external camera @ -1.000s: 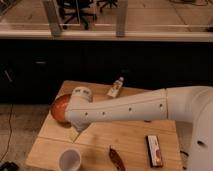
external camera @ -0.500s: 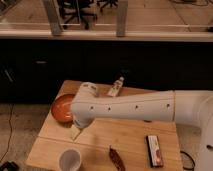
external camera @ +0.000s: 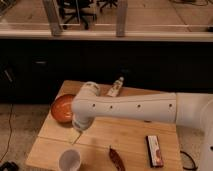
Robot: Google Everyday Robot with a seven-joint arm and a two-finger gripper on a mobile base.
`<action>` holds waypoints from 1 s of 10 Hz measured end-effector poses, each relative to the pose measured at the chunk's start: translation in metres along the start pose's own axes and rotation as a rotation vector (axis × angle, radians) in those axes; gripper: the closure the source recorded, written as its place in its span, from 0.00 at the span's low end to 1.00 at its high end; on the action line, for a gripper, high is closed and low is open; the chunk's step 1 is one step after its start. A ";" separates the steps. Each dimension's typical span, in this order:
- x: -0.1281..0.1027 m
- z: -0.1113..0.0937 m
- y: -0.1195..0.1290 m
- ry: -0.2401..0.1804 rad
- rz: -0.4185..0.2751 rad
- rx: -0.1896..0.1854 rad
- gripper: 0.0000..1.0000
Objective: Place the ceramic cup in the ceramic bowl
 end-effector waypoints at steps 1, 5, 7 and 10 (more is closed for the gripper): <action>0.000 0.002 -0.010 -0.005 -0.032 0.017 0.20; 0.001 0.014 -0.044 -0.039 -0.139 0.057 0.20; 0.002 0.022 -0.054 -0.056 -0.173 0.063 0.20; 0.002 0.035 -0.064 -0.081 -0.224 0.052 0.20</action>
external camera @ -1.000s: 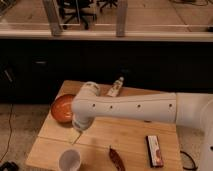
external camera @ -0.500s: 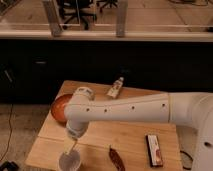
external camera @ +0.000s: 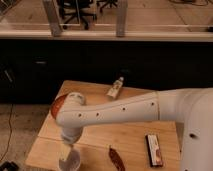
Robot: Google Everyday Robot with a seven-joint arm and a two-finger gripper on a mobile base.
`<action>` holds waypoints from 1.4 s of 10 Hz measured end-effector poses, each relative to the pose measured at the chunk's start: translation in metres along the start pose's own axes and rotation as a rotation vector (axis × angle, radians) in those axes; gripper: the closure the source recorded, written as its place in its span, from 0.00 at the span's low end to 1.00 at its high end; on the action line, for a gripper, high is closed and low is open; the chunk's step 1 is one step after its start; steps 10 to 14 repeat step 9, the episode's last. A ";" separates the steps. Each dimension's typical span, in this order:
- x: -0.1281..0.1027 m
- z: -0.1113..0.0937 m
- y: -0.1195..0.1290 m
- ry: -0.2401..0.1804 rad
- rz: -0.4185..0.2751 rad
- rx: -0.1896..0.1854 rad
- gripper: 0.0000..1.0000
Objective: Place the ceramic cup in the ceramic bowl
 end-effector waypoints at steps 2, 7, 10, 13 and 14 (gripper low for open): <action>0.004 0.010 -0.009 -0.019 -0.037 -0.009 0.20; 0.009 0.035 -0.024 -0.088 -0.116 -0.051 0.20; 0.010 0.043 -0.025 -0.115 -0.128 -0.070 0.22; 0.010 0.043 -0.025 -0.115 -0.128 -0.070 0.22; 0.010 0.043 -0.025 -0.115 -0.128 -0.070 0.22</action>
